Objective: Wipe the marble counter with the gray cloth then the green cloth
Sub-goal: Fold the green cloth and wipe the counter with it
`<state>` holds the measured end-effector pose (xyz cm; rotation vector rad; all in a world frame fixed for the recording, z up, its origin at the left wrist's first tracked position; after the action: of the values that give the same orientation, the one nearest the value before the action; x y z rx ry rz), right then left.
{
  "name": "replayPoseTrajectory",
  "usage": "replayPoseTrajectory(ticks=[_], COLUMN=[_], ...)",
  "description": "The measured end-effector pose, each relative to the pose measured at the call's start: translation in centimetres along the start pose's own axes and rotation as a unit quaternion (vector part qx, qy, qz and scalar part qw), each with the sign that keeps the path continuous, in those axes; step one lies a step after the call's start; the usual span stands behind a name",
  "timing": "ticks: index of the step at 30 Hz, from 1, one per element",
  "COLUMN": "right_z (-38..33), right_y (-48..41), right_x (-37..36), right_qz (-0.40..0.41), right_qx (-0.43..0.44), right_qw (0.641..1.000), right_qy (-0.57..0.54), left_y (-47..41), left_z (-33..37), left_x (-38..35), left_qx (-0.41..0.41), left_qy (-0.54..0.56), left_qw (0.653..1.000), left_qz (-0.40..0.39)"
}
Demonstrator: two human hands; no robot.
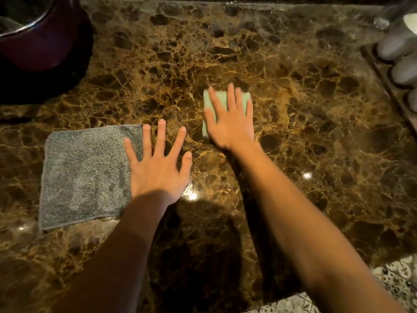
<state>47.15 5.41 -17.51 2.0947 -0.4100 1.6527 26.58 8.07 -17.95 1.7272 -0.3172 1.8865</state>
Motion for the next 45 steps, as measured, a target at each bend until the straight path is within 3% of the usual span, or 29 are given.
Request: replayPoseTrajectory(ticks=[5,10,18,21,28,34,45], right_z=[2.9,2.3,0.9,-0.2,-1.7,-1.2,4.9], right_y=[-8.5,-6.0,9.8,17.8,31.2,25.5,-2.3], right_x=[2.0,1.5,-0.8,-2.2,-4.8,-3.7,1.4], right_qz=[-0.024,-0.009,0.002,-0.011,-0.011,0.002,-0.008], right_qx=[-0.048,-0.035,-0.014,-0.013,-0.018,0.022,-0.037], right_qw=[0.998,0.999,1.000,1.000,1.000,1.000,0.999], right_qy=[-0.016,-0.005,0.004,0.005,0.011,-0.006,0.002], left_y=[0.0,0.0,-0.1,0.4,-1.2,-0.9,-1.1], left_z=[0.0,0.1,1.6,3.1,6.3,6.2,6.2], left_x=[-0.1,0.1,1.5,1.6,-0.5,-0.7,-0.9], left_qx=[0.000,0.000,-0.001,-0.027,-0.047,-0.054,-0.040], left_qy=[0.008,0.007,-0.074,-0.034,0.015,0.019,0.014], left_qw=[1.000,1.000,0.997,0.999,0.999,0.998,0.999], left_qz=[-0.008,-0.005,-0.031,0.007,-0.014,0.022,0.013])
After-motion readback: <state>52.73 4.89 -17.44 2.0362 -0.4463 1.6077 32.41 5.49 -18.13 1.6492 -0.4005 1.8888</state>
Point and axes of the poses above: each hand's wrist, its own y-axis away from the middle knuckle, its own x-axis out of the back of the hand, z = x × y, the point moved 5 cm from there along -y, towards the middle knuckle, and after that the axes turned 7 degrees about x, right-handed, at the moved point
